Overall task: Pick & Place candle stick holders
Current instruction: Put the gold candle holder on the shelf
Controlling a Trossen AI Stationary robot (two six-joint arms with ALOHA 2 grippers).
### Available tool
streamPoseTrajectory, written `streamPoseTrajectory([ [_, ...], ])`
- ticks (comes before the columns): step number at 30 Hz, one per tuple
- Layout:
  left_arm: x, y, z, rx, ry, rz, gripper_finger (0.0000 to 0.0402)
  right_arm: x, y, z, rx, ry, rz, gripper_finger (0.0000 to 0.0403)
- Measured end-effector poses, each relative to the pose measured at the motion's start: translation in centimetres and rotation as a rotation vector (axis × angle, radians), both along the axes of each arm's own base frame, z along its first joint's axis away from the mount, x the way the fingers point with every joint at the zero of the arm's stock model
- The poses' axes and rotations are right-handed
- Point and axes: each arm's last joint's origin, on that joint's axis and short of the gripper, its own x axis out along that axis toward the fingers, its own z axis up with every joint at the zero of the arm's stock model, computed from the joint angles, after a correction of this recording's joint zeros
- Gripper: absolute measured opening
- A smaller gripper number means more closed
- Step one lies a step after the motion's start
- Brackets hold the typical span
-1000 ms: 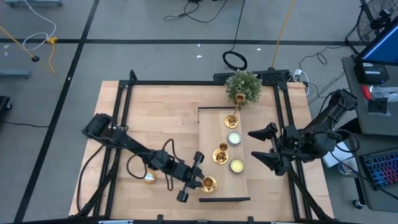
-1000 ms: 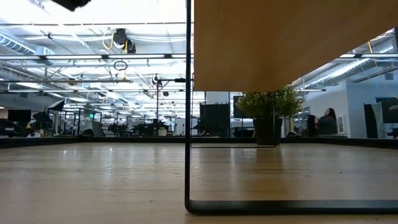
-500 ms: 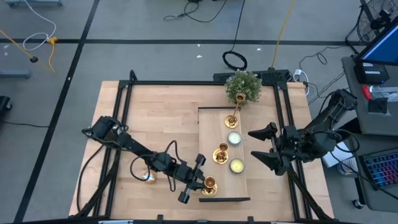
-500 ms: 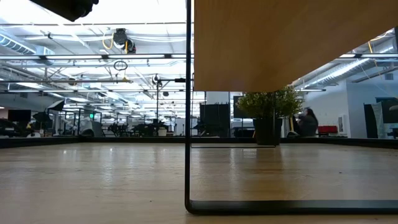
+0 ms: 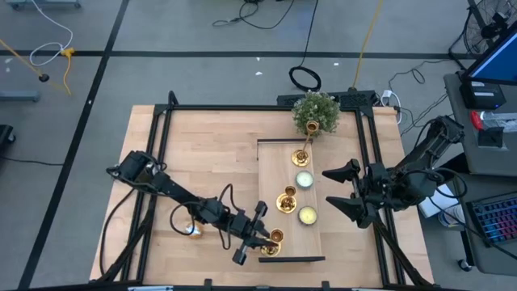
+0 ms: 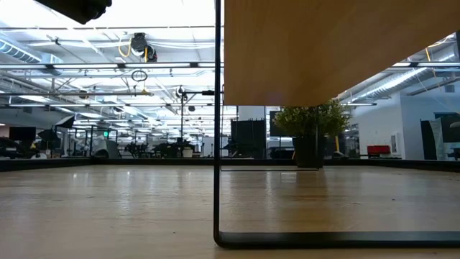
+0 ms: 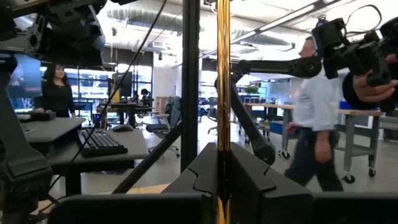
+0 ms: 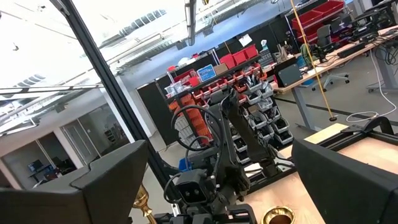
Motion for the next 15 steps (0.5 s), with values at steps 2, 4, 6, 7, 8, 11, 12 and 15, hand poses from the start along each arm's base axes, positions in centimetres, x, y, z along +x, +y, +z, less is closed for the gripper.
streamPoseTrajectory([
  [2, 0.01, 0.02, 0.01, -0.004, 0.002, 0.009, 0.0035, 0.00, 0.00, 0.00, 0.000, 0.000, 0.000, 0.0393],
  [4, 0.02, 0.03, 0.01, -0.006, 0.002, 0.010, 0.0036, 0.00, 0.00, 0.00, 0.000, 0.000, 0.000, 0.0393],
  [6, 0.02, 0.03, 0.01, -0.011, 0.005, 0.008, 0.0033, 0.00, 0.00, 0.00, 0.000, 0.000, 0.000, 0.0393],
  [7, 0.02, 0.03, 0.01, -0.015, 0.006, 0.007, 0.0030, 0.00, 0.00, 0.00, 0.000, 0.000, 0.000, 0.0393],
  [8, 0.02, 0.03, 0.01, -0.018, 0.008, 0.006, 0.0027, 0.00, 0.00, 0.00, 0.000, 0.000, 0.000, 0.0393],
  [11, 0.02, 0.04, 0.00, -0.020, 0.009, 0.005, 0.0024, 0.00, 0.00, 0.00, 0.000, 0.000, 0.000, 0.0393],
  [12, 0.02, 0.03, 0.00, -0.020, 0.010, 0.004, 0.0024, 0.00, 0.00, 0.00, 0.000, 0.000, 0.000, 0.0393],
  [15, 0.02, 0.03, 0.00, -0.030, 0.014, 0.001, 0.0035, 0.00, 0.00, 0.00, 0.002, 0.000, 0.000, 0.0393],
])
